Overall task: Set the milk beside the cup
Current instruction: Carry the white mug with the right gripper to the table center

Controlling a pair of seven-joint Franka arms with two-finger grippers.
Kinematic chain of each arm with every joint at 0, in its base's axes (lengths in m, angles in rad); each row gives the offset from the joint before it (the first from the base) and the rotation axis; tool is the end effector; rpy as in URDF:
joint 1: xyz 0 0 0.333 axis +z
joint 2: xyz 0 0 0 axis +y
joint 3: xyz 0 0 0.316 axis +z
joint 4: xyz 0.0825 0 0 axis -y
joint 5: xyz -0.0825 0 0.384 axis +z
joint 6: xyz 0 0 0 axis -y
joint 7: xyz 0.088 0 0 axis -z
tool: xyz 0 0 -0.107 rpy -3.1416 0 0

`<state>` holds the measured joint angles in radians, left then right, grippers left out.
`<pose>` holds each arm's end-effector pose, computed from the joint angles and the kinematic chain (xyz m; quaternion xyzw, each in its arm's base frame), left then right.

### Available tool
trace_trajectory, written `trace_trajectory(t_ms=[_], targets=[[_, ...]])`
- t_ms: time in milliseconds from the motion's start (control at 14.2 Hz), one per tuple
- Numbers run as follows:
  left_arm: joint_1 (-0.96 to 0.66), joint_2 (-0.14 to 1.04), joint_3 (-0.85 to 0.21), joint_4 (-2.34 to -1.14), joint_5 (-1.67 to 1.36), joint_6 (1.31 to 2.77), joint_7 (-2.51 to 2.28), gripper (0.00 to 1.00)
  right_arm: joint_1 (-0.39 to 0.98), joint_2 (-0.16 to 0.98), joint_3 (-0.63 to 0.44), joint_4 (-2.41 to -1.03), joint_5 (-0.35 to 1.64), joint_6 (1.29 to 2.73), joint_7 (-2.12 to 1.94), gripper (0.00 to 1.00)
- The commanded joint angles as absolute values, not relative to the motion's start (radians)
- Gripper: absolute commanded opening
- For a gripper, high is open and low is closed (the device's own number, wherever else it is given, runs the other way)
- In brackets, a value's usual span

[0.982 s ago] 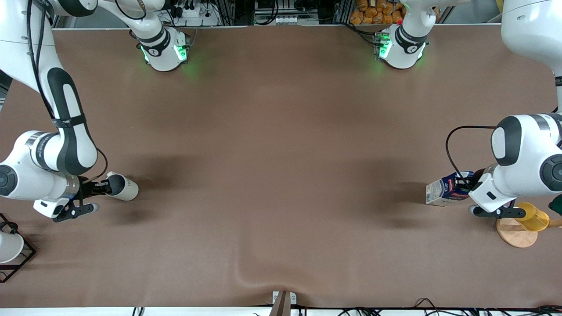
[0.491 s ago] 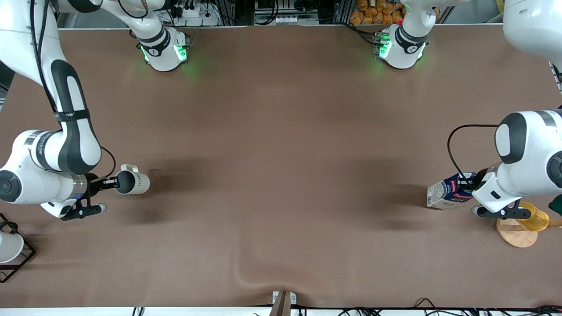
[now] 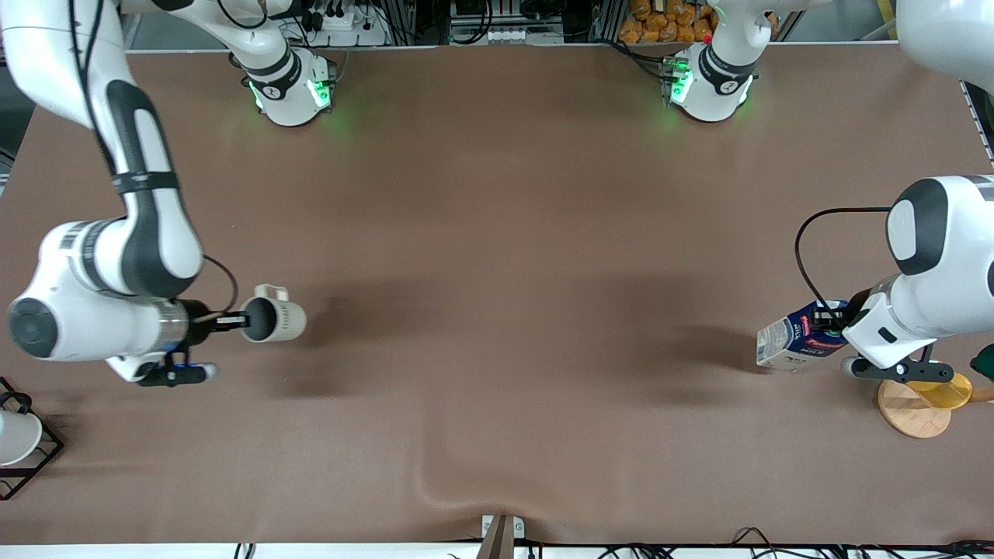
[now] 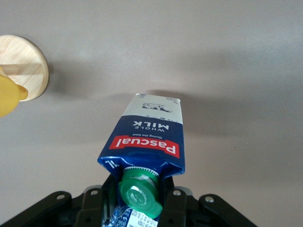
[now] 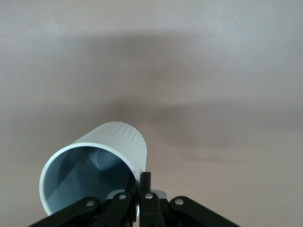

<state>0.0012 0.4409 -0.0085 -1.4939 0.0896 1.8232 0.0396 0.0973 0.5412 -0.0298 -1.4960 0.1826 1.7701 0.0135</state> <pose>0.6734 0.0032 0.4081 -0.9969 0.0367 0.0564 0.0399 0.6680 0.0640 0.3371 -0.9881 0.0020 0.1355 0.0729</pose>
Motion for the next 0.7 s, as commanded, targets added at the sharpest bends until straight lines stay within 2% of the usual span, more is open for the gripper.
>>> trace_trajectory(t_ms=[0, 281, 632], targets=[[0.008, 0.407, -0.015, -1.494, 0.077, 1.780, 0.049, 0.35, 0.227, 0.508, -0.035, -1.479, 0.201, 1.756, 0.255, 0.00], [0.011, 0.391, -0.015, -1.490, 0.071, 1.770, 0.055, 0.36, 0.375, 0.528, -0.037, -1.447, 0.270, 1.785, 0.548, 0.00], [0.008, 0.382, -0.018, -1.489, 0.063, 1.755, 0.051, 0.36, 0.518, 0.589, -0.037, -1.402, 0.282, 1.949, 0.806, 0.00]])
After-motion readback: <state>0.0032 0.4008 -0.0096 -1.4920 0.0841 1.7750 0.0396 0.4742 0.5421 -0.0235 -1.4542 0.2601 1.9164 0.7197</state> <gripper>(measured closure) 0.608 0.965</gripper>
